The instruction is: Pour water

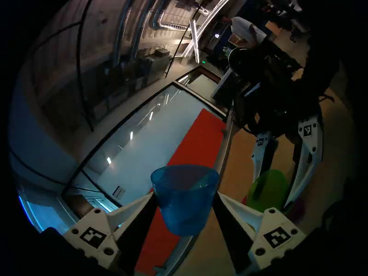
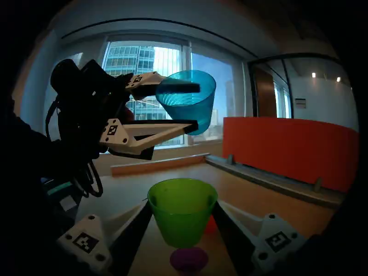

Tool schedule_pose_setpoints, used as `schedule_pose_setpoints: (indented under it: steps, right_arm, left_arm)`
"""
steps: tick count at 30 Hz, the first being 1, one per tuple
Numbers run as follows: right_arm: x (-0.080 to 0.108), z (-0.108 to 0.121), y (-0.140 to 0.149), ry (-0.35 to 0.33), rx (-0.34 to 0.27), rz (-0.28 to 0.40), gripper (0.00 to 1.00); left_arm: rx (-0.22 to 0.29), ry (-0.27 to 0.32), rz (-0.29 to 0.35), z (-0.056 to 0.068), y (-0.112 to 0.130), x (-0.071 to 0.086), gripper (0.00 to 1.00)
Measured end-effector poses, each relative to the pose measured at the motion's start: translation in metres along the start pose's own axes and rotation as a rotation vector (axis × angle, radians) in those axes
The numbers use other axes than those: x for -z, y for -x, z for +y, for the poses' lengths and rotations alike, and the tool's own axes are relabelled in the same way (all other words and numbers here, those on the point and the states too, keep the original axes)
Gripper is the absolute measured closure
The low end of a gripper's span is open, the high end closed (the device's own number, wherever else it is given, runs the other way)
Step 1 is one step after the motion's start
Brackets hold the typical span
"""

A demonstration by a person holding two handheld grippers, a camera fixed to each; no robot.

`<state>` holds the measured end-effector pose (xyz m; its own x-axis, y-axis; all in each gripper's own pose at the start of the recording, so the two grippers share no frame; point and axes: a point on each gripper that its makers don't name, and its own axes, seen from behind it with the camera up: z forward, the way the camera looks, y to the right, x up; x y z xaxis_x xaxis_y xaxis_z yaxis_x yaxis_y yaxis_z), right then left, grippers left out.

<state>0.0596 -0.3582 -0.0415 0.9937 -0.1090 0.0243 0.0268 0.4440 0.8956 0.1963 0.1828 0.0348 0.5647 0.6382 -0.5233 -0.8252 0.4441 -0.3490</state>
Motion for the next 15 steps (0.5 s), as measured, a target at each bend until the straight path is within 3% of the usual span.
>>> schedule_pose_setpoints:
  steps: [15]
  right_arm:
    - [-0.0009, 0.0007, -0.0011, 0.003, 0.007, 0.001, 0.10]
  left_arm:
    - [-0.081, -0.013, -0.006, 0.0002, -0.0002, -0.0007, 0.19]
